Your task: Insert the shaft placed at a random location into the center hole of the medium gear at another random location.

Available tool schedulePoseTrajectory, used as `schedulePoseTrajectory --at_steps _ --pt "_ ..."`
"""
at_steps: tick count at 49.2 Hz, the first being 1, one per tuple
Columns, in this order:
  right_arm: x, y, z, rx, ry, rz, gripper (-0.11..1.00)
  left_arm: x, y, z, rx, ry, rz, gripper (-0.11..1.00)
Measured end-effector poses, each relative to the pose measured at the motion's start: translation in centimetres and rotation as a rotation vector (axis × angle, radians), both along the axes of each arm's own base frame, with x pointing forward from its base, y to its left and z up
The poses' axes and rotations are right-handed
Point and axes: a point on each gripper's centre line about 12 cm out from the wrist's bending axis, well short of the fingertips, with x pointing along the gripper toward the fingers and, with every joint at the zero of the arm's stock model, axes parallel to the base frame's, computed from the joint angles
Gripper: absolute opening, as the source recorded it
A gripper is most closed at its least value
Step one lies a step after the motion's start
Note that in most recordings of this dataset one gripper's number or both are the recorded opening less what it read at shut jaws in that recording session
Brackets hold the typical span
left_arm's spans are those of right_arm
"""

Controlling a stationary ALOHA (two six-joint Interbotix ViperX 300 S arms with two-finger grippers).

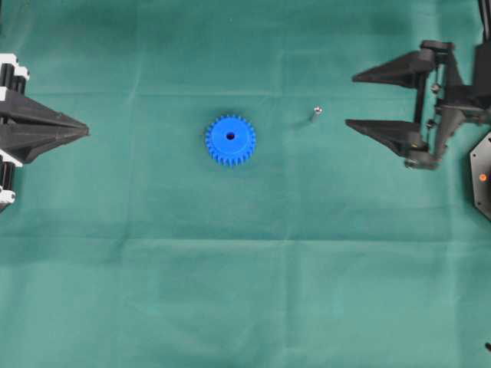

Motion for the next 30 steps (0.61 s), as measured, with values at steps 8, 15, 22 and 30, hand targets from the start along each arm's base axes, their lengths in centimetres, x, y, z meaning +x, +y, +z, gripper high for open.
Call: schedulePoseTrajectory --at_steps 8,15,22,30 --pt "1.1 -1.2 -2.9 0.019 0.085 -0.038 0.84 0.0 0.0 -0.1 0.000 0.011 0.000 0.00" --pt "2.2 -1.9 -5.3 0.034 0.145 -0.055 0.84 0.0 0.0 -0.2 0.002 0.014 0.000 0.00" --pt "3.0 -2.6 -7.1 0.045 0.183 -0.073 0.84 0.0 0.0 -0.1 0.002 0.014 -0.001 0.00" --pt "3.7 -3.1 -9.1 0.058 0.229 -0.084 0.84 0.0 0.0 -0.2 0.002 0.018 0.000 0.00"
